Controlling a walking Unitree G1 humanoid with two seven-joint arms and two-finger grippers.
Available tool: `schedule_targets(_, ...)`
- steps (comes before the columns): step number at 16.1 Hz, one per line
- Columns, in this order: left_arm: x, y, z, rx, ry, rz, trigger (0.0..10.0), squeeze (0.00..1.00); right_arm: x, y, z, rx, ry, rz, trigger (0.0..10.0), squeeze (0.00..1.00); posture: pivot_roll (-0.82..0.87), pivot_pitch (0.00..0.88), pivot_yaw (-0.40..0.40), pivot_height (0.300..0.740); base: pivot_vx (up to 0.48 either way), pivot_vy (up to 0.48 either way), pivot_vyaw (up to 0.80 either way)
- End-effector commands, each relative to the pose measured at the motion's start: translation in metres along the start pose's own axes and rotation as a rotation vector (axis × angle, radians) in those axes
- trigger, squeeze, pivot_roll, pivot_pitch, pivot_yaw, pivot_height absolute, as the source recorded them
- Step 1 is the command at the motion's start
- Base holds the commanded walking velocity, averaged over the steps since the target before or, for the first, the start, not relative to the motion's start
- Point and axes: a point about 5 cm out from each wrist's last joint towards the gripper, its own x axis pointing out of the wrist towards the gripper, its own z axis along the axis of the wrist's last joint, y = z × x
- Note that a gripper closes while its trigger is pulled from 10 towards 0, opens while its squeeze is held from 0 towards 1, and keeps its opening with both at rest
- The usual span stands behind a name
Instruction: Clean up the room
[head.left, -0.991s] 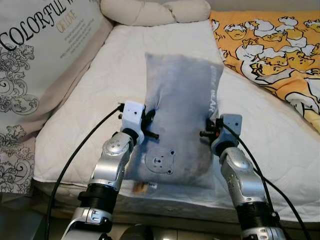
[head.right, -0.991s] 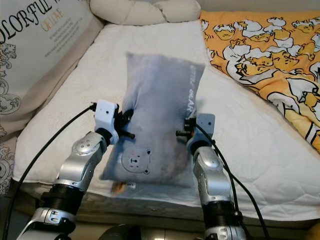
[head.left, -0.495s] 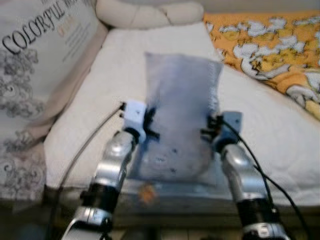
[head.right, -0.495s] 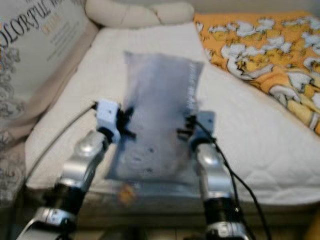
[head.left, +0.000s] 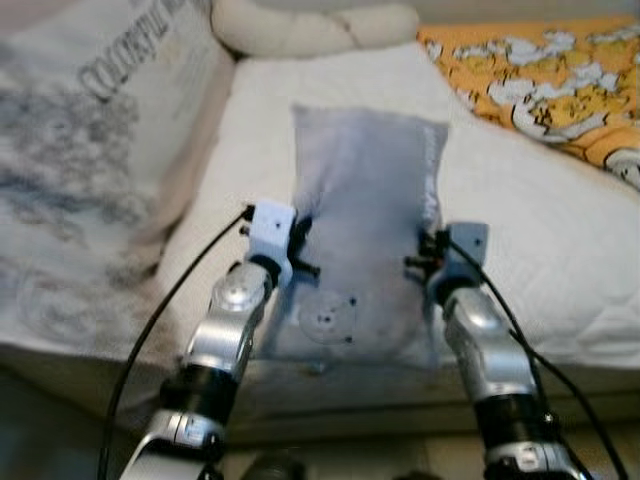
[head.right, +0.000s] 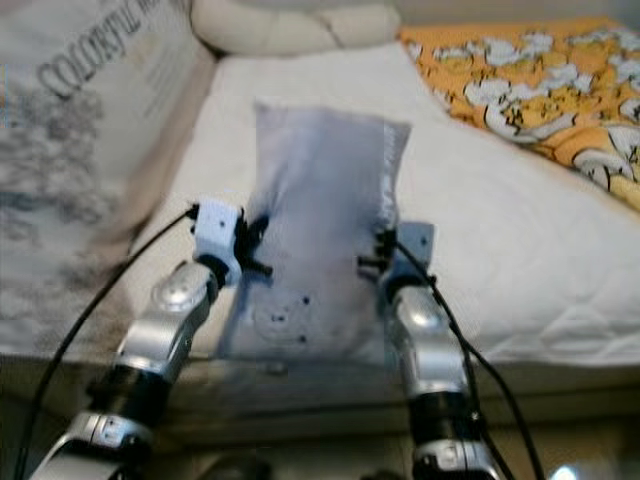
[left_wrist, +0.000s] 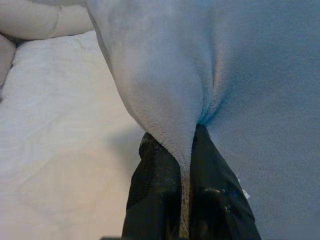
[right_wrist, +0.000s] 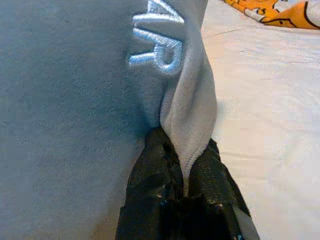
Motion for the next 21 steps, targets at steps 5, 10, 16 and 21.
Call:
schedule_targets(5,-0.004,0.023,0.01,0.011,-0.048,0.093,10.0,0.0,0.002,0.006,0.004,0.014,-0.02,0.009,10.0,0.0,0.09,0.0,0.078,0.74,0.0,0.0,0.0)
schedule_targets(10,-0.001,0.023,0.013,0.022,-0.051,0.079,10.0,0.0,0.003,0.009,0.004,0.01,-0.019,0.016,10.0,0.0,0.09,0.0,0.084,0.74,0.231,0.0,0.0)
schedule_targets(16,0.0,0.026,0.016,0.024,-0.057,0.081,10.0,0.0,0.003,0.014,0.002,-0.013,-0.007,0.05,10.0,0.0,0.09,0.0,0.085,0.74,0.296,0.0,0.27)
schedule_targets(21,-0.001,0.033,0.016,0.034,-0.055,0.101,10.0,0.0,0.005,0.019,-0.002,-0.017,0.019,0.084,10.0,0.0,0.1,0.0,0.079,0.74,0.307,0.0,0.37)
